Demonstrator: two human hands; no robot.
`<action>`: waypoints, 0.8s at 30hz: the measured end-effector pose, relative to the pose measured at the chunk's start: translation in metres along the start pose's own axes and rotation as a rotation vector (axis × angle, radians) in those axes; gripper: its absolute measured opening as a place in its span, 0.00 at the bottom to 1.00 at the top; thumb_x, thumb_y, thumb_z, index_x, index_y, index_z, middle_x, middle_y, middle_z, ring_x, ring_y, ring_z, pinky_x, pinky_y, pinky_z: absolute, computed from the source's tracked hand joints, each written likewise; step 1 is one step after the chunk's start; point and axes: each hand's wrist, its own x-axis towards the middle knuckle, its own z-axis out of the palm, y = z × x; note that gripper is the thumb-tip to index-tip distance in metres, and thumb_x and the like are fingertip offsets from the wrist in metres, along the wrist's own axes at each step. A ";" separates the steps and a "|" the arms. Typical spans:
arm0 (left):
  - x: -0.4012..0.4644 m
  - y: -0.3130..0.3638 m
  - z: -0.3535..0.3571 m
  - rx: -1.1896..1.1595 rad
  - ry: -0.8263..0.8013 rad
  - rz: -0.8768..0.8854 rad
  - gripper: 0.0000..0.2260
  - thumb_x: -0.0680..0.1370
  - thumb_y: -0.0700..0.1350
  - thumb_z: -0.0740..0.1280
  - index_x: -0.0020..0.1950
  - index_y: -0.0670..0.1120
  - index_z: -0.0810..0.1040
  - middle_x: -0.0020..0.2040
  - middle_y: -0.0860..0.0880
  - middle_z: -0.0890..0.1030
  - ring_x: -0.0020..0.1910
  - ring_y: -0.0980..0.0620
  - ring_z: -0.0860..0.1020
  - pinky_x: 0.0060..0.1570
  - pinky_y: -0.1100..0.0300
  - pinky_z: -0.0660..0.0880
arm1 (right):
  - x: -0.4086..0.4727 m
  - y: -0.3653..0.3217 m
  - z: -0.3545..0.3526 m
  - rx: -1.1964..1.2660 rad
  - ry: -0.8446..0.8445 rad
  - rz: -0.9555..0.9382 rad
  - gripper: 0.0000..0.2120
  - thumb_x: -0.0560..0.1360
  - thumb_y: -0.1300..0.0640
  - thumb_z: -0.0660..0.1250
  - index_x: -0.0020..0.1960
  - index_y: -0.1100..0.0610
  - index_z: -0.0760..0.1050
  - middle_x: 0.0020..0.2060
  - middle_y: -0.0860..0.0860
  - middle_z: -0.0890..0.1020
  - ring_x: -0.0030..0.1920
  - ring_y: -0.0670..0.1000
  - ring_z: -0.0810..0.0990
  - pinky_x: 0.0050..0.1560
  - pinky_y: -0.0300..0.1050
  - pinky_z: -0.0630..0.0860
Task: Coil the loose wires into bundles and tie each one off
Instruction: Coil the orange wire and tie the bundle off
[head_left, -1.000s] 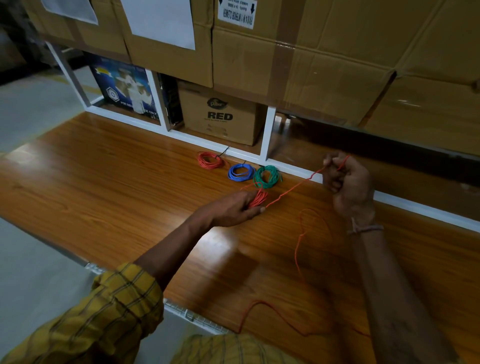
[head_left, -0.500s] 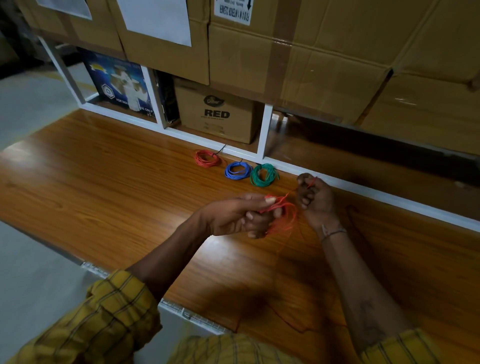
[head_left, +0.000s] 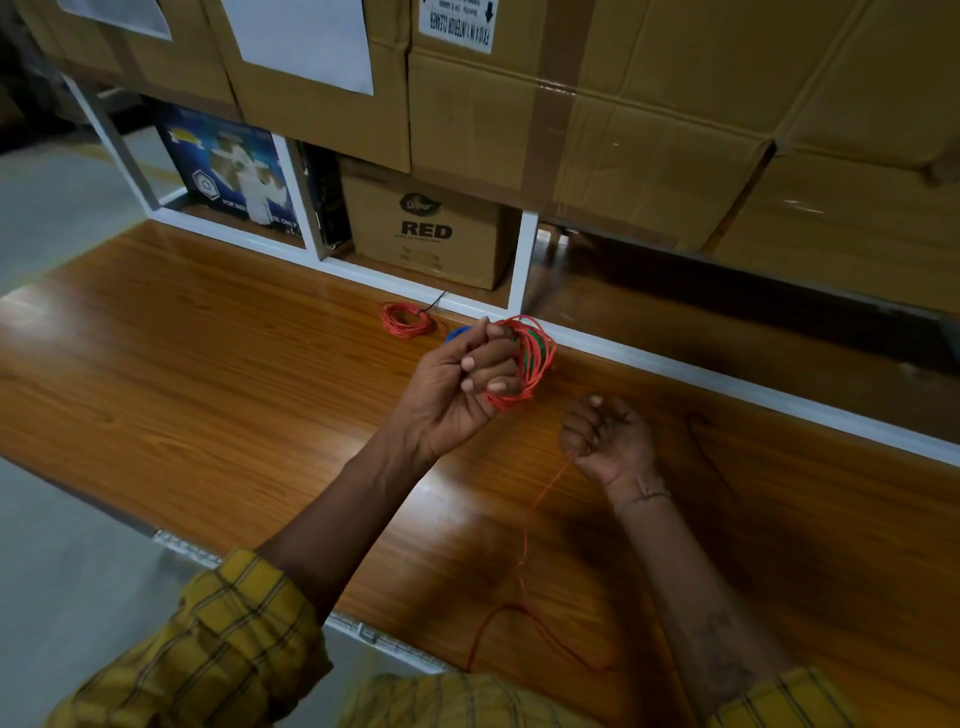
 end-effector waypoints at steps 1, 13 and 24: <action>0.000 0.002 0.002 -0.004 0.002 0.018 0.12 0.88 0.48 0.55 0.52 0.43 0.73 0.31 0.52 0.68 0.27 0.56 0.62 0.36 0.60 0.73 | 0.000 -0.001 -0.004 -0.008 0.046 0.002 0.11 0.74 0.51 0.60 0.37 0.57 0.71 0.29 0.45 0.55 0.26 0.45 0.52 0.28 0.40 0.51; 0.016 0.018 0.000 0.397 0.103 0.197 0.14 0.89 0.48 0.54 0.51 0.44 0.74 0.72 0.31 0.76 0.73 0.31 0.74 0.81 0.37 0.59 | -0.029 0.039 0.052 -1.567 0.213 0.108 0.16 0.83 0.52 0.64 0.47 0.63 0.82 0.27 0.50 0.61 0.25 0.48 0.56 0.27 0.42 0.52; 0.009 0.007 -0.043 1.914 0.255 0.035 0.27 0.86 0.62 0.53 0.75 0.42 0.61 0.55 0.44 0.84 0.53 0.52 0.84 0.60 0.52 0.79 | -0.073 0.009 0.113 -1.691 -0.046 0.073 0.11 0.82 0.54 0.68 0.55 0.63 0.78 0.27 0.47 0.69 0.22 0.43 0.63 0.22 0.37 0.59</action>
